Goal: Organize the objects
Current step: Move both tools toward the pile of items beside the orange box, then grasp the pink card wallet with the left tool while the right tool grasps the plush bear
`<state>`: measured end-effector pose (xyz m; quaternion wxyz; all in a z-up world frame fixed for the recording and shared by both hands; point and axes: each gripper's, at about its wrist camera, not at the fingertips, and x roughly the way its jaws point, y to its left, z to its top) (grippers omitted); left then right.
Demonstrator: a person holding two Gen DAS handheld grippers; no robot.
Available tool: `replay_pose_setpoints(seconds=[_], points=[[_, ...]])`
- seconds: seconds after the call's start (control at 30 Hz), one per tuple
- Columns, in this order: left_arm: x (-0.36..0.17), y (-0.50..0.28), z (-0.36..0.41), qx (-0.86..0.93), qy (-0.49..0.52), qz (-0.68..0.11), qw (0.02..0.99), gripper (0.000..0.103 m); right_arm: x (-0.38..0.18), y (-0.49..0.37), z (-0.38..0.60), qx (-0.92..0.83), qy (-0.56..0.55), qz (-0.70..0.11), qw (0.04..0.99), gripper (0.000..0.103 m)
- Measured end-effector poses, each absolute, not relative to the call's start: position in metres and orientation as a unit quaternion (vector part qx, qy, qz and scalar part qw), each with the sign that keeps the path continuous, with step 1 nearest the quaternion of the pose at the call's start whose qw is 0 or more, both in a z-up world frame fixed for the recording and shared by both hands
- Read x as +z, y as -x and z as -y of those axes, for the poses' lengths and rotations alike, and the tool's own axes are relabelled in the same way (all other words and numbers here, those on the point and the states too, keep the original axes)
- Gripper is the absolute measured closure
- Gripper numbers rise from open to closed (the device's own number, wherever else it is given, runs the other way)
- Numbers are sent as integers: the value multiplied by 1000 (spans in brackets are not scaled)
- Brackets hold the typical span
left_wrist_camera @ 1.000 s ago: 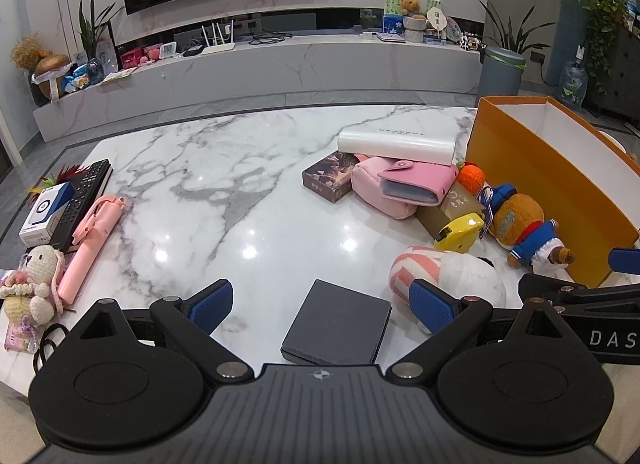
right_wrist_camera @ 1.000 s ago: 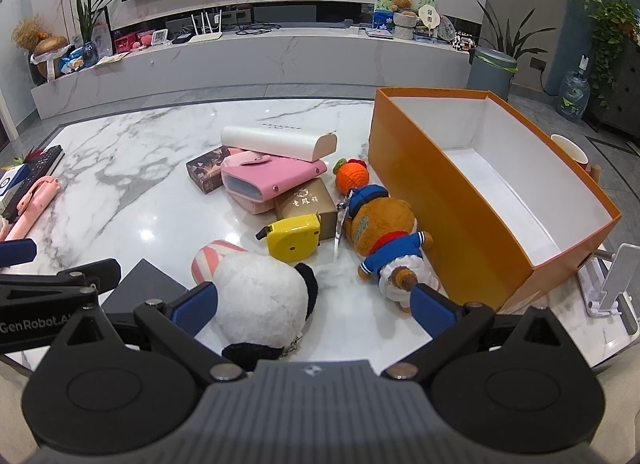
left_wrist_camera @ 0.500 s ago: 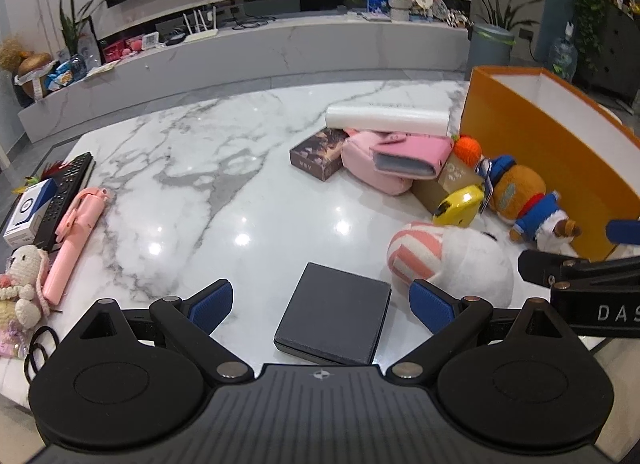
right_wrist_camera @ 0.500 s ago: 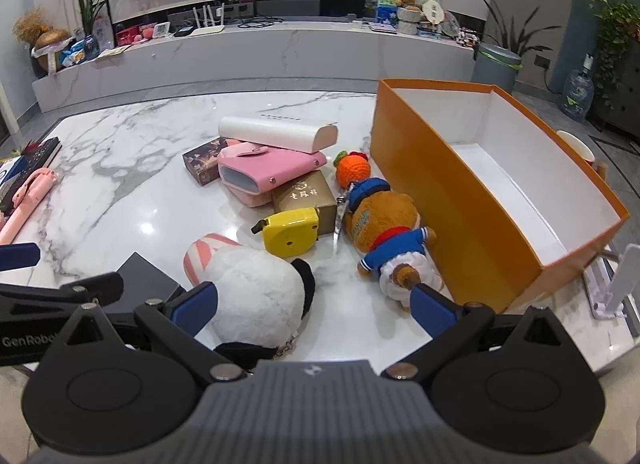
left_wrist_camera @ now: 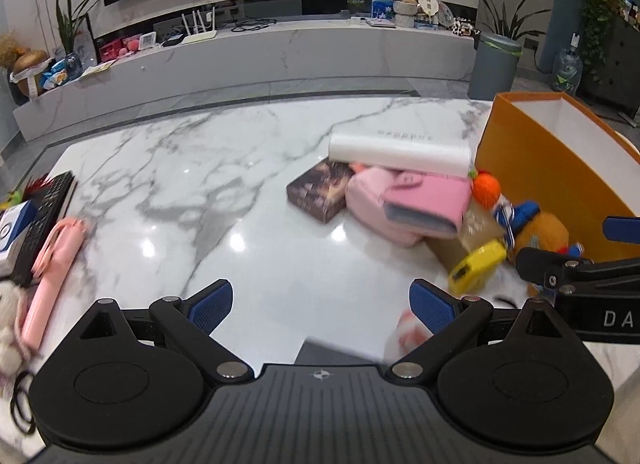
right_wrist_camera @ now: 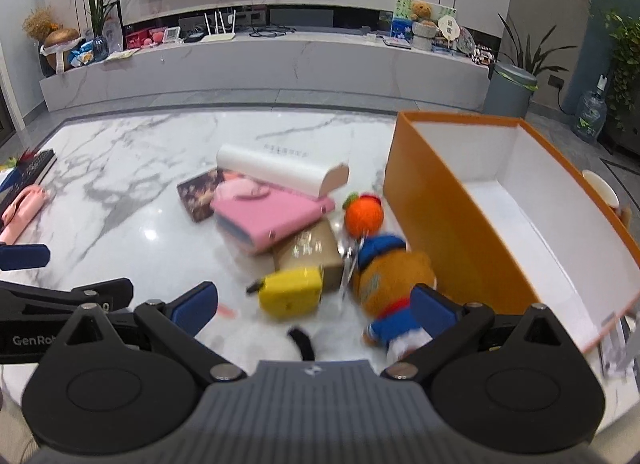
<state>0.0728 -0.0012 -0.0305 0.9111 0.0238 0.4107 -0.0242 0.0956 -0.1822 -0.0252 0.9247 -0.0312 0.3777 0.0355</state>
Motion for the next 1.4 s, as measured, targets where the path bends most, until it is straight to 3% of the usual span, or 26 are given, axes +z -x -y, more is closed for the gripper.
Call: replay_pose_setpoints(seconds=[0.23, 0.67, 0.73, 0.8, 1.0, 1.07, 1.13, 1.4], points=[[-41, -103, 26, -70, -40, -400, 913, 0, -29, -126, 201, 46, 29, -378, 924, 1], [-58, -123, 102, -195, -212, -330, 899, 0, -40, -124, 262, 75, 3, -383, 921, 1], [-66, -130, 109, -197, -242, -340, 887, 16, -40, -124, 264, 83, 2, -382, 920, 1], [-73, -136, 114, -199, -270, -350, 875, 24, -40, -123, 265, 92, 0, -383, 919, 1], [-81, -140, 117, -200, -324, -335, 862, 25, -48, -121, 266, 104, 16, -391, 915, 1], [-83, -141, 117, -203, -334, -331, 859, 30, -51, -120, 266, 107, 26, -392, 913, 1], [-84, -144, 115, -213, -328, -335, 857, 51, -53, -119, 263, 109, 44, -390, 913, 1], [-77, -145, 108, -207, -278, -349, 871, 64, -60, -119, 252, 122, 94, -396, 905, 1]])
